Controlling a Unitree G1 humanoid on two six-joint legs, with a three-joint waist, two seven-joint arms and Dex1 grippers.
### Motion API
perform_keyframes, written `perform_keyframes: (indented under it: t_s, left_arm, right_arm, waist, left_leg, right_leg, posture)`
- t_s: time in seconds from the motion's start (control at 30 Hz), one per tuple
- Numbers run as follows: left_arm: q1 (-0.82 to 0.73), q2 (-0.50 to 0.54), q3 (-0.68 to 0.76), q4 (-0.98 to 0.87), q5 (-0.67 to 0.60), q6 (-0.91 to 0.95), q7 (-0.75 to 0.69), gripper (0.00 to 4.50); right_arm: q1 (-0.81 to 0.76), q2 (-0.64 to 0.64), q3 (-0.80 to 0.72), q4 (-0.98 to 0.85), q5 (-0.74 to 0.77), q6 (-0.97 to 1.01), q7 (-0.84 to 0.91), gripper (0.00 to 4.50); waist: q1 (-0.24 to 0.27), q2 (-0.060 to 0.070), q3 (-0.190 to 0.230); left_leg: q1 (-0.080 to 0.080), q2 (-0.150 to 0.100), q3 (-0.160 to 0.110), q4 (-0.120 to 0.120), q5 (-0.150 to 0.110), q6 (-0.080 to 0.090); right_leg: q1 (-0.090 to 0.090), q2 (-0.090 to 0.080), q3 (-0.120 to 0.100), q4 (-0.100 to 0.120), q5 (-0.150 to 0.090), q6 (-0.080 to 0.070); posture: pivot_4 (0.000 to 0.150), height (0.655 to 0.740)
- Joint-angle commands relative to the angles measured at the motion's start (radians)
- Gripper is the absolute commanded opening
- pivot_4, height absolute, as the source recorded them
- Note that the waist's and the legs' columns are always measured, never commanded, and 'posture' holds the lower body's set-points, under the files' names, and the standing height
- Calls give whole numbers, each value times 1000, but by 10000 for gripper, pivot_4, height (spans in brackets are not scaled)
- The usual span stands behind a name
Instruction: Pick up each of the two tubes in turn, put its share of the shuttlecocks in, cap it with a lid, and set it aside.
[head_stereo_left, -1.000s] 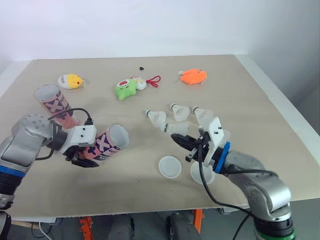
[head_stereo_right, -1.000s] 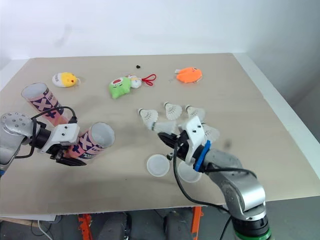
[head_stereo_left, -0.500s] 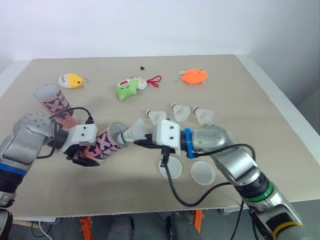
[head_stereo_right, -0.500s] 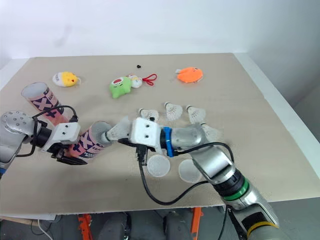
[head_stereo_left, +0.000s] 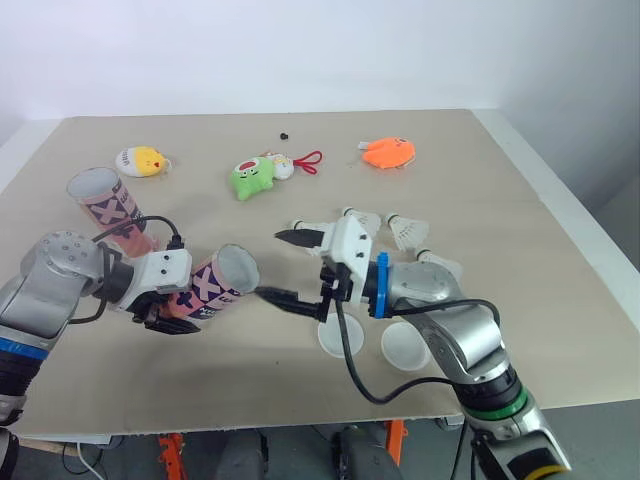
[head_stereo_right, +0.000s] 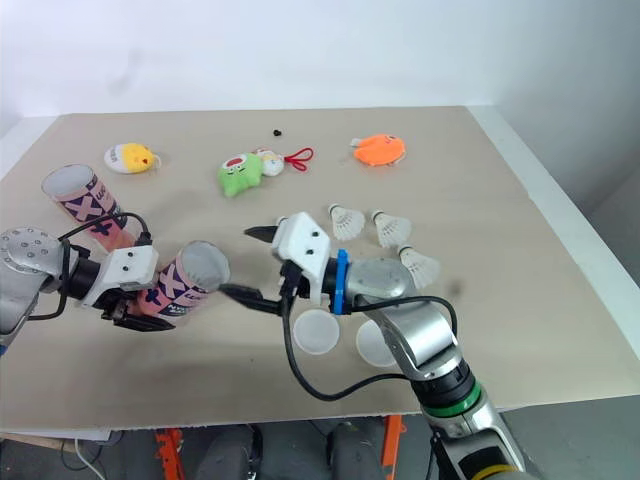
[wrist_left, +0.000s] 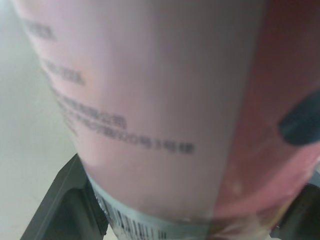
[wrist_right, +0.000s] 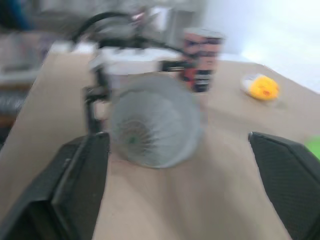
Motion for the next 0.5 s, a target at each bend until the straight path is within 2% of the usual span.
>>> perform_keyframes:
  t_s: [0.03,0.23,0.5]
  left_arm:
    - [25,6,-3,-26,-16,13,2,33177]
    - [34,5,-1,-32,-20,20,11,33177]
    - [37,9,4,-44,-26,29,20,33177]
  right_arm:
    - [28,4,-35,38,-108,22,-157,44704]
    - [27,95,-15,184,-184,77,-300,44704]
    - [-111,236,-46,475,-215,-9,-363,44704]
  waist:
    - [-1,0,0]
    - [-2,0,0]
    - [-2,0,0]
  left_leg:
    - [0,0,0,0,0,0]
    - [0,0,1,-1,0,0]
    - [0,0,1,-1,0,0]
  right_leg:
    - [0,0,0,0,0,0]
    - [-1,0,1,0,0,0]
    - [-1,1,1,0,0,0]
  posture:
    - [1500,7400]
    - [1500,7400]
    - [1500,7400]
